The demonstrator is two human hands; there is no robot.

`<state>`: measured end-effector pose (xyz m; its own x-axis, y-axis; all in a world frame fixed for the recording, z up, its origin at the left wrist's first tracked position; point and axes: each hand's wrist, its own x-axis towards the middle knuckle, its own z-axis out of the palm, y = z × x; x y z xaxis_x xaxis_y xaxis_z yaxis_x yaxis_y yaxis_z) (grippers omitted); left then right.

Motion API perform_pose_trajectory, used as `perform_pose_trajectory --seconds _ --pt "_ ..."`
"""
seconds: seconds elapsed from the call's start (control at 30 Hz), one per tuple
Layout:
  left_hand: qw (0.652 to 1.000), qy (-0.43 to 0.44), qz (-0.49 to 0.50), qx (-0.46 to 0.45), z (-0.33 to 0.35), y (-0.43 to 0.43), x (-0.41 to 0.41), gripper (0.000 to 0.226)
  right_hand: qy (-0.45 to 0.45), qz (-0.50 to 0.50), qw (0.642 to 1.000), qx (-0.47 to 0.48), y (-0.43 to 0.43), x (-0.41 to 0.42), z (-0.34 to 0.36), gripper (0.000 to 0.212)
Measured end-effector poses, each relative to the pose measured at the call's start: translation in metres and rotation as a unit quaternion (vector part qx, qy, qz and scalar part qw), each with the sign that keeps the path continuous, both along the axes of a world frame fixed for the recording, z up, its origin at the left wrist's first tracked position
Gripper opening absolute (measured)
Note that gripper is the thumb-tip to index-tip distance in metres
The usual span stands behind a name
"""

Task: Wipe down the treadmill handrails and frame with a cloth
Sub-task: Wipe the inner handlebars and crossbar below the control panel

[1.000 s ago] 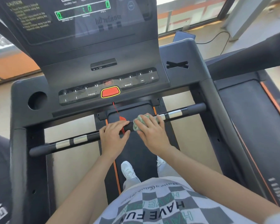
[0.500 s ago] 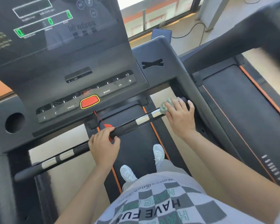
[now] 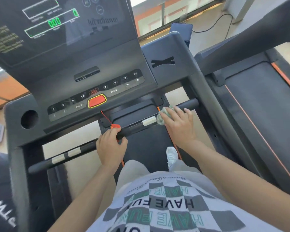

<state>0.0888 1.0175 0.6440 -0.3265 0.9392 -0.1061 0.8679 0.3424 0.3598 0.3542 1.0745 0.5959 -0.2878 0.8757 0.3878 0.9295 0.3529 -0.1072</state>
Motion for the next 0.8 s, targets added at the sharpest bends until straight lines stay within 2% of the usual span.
perform_pose_trajectory --seconds 0.17,0.33,0.43,0.53,0.57,0.6,0.63,0.67,0.7,0.73,0.8 --pt "1.0 0.0 -0.023 -0.014 0.009 0.01 0.001 0.029 0.0 -0.115 0.993 -0.034 0.014 0.023 0.012 0.032" --pt "0.988 -0.043 -0.128 -0.072 0.016 0.031 -0.01 0.036 0.058 -0.239 0.969 -0.041 0.007 0.016 0.011 0.034" --pt "0.98 -0.052 -0.176 -0.083 0.015 0.039 -0.026 0.033 0.143 -0.29 0.944 -0.071 -0.014 -0.006 0.006 0.038" --pt "0.974 -0.048 -0.206 -0.08 0.011 0.046 -0.031 0.029 0.282 -0.323 0.887 -0.171 -0.025 -0.027 0.008 0.031" --pt "0.972 -0.052 -0.217 -0.078 0.011 0.046 -0.032 0.028 0.333 -0.352 0.85 -0.207 -0.031 -0.036 0.008 0.026" --pt "0.968 -0.055 -0.231 -0.076 0.011 0.046 -0.034 0.027 0.401 -0.39 0.794 -0.238 -0.036 -0.044 0.007 0.02" --pt "0.966 -0.058 -0.241 -0.072 0.01 0.047 -0.036 0.026 0.485 -0.425 0.72 -0.259 -0.04 -0.051 0.006 0.014" --pt "0.964 -0.062 -0.25 -0.07 0.009 0.049 -0.039 0.025 0.569 -0.451 0.63 -0.276 -0.045 -0.056 0.007 0.012" --pt "0.961 -0.065 -0.258 -0.068 0.008 0.051 -0.04 0.025 0.641 -0.459 0.54 -0.293 -0.048 -0.061 0.006 0.015" --pt "0.959 -0.067 -0.266 -0.07 0.009 0.051 -0.041 0.024 0.693 -0.448 0.471 -0.311 -0.05 -0.066 0.005 0.02" --pt "0.956 -0.071 -0.277 -0.07 0.008 0.053 -0.043 0.024 0.758 -0.402 0.378 -0.349 -0.048 -0.077 0.006 0.024"
